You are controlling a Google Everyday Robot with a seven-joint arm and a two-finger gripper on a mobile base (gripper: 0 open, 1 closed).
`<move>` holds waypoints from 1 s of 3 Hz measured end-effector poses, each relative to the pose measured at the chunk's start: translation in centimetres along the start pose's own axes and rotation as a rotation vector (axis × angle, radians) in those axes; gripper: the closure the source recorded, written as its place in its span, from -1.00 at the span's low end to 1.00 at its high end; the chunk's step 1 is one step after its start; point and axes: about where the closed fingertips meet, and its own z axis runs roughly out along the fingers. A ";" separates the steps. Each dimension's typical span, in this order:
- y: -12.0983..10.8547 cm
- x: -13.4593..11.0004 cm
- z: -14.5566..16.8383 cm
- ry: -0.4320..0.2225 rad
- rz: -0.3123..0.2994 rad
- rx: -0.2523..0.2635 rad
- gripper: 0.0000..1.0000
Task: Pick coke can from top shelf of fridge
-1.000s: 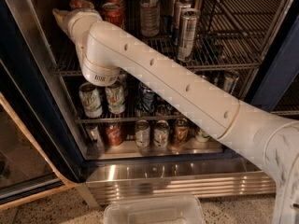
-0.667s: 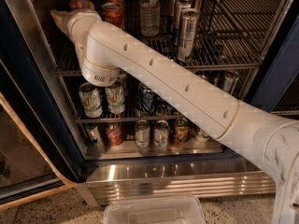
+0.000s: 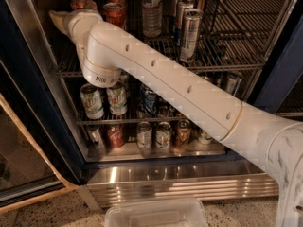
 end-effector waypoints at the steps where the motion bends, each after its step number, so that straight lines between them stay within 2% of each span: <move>1: 0.0 0.0 0.0 0.001 0.000 0.002 -0.18; 3: -0.4 0.8 0.9 0.053 -0.027 0.069 -0.12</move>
Offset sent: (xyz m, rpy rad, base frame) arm 0.0120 -0.0003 -0.0087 -0.0350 0.0261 -0.0641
